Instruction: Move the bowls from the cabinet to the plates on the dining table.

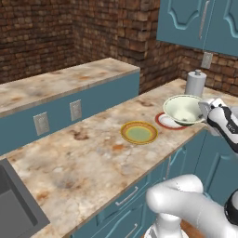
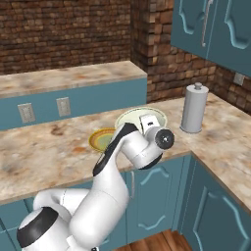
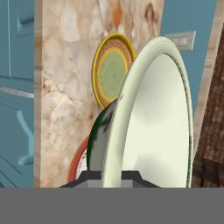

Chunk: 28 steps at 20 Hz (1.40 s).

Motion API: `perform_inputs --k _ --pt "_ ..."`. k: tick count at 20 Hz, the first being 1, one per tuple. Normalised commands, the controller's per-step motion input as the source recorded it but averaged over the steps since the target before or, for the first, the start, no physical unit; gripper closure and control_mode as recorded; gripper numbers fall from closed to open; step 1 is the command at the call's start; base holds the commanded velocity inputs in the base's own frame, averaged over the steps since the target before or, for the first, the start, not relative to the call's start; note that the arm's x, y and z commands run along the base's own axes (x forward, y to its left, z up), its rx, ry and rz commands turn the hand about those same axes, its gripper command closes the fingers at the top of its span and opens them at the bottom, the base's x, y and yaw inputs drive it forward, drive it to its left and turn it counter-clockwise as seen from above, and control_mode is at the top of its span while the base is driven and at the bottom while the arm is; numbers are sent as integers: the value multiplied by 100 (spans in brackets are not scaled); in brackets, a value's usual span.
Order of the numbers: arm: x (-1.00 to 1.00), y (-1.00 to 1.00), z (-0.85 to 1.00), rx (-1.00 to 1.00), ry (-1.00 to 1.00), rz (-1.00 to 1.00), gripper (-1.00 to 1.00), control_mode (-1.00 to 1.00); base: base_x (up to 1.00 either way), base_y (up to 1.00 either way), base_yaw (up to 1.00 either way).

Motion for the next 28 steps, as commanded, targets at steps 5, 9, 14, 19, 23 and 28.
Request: perform_inputs --k 5,9,14,19,23,28 --pt "24 -8 -16 0 0 0 100 -100 0 0 0" --pt "24 -9 -13 0 0 0 100 -100 0 0 0" --pt "24 -9 -13 0 0 0 100 -100 0 0 0" --pt "24 -8 -17 0 0 0 100 -100 0 0 0" --pt "23 -8 -18 0 0 0 100 -100 0 0 0" --pt "24 -8 -18 0 0 0 100 -100 0 0 0"
